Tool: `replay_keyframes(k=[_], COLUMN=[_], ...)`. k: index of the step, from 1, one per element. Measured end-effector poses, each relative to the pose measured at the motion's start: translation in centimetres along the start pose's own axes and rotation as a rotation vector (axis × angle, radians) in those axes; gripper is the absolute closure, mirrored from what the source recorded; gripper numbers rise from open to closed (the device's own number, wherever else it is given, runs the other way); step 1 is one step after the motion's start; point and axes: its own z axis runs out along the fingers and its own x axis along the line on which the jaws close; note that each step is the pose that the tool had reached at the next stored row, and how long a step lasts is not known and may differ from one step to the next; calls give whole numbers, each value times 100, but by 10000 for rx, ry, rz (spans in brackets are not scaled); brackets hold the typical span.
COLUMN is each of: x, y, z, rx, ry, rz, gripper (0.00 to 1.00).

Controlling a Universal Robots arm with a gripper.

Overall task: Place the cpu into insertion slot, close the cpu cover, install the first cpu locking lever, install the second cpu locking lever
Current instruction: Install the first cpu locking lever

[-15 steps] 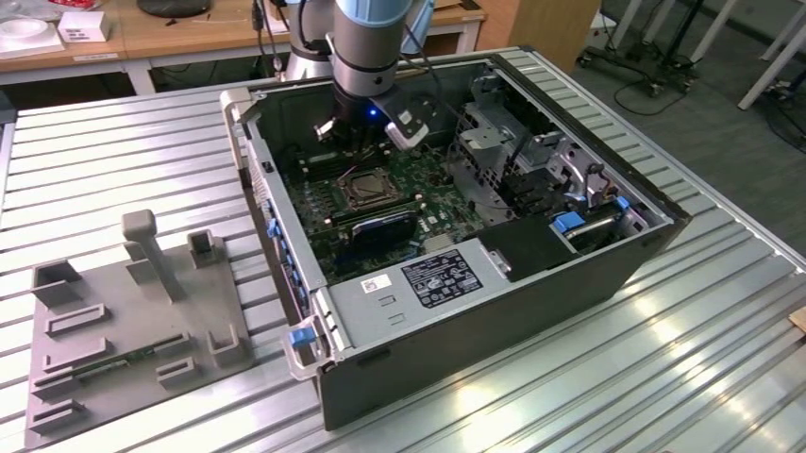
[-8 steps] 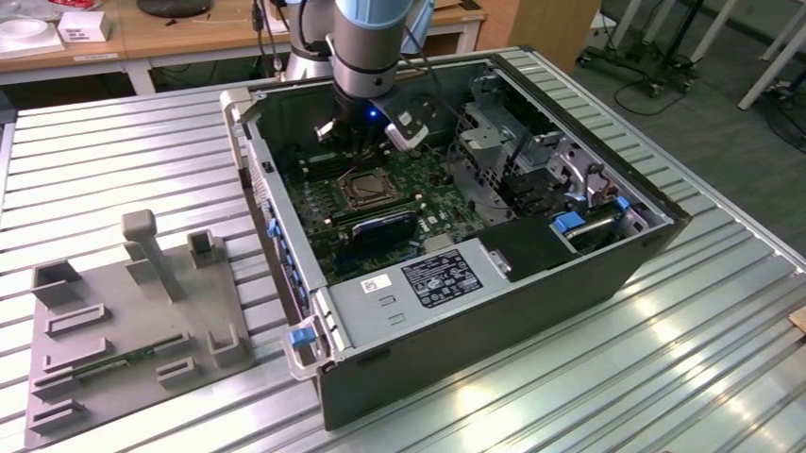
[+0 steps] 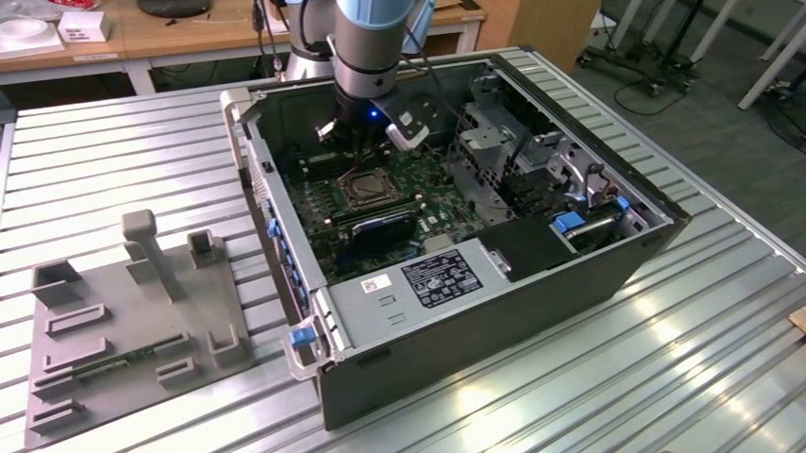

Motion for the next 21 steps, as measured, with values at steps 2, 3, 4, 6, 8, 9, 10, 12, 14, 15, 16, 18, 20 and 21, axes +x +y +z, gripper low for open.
replay_keyframes(k=[2,3,4,6,8,9,10,12,14,15,16,18,20,21], x=[-6,-6,-7,-8,-7,-7,-7,-7,-7,-7,-9,-14,-20,-22], y=[1,5,6,8,13,14,15,15,16,16,16,16,16,16], z=[1,2,2,3,4,5,5,5,5,5,5,5,6,6], rx=[0,0,1,1,6,9,10,10,11,10,10,10,10,10], ry=[0,0,0,0,0,0,0,0,0,0,1,0,0,1], rz=[0,0,1,0,0,0,-1,-2,-1,-1,-1,0,-1,-1], gripper=[89,89,89,89,89,89,89,89,89,89,89,89,89,89])
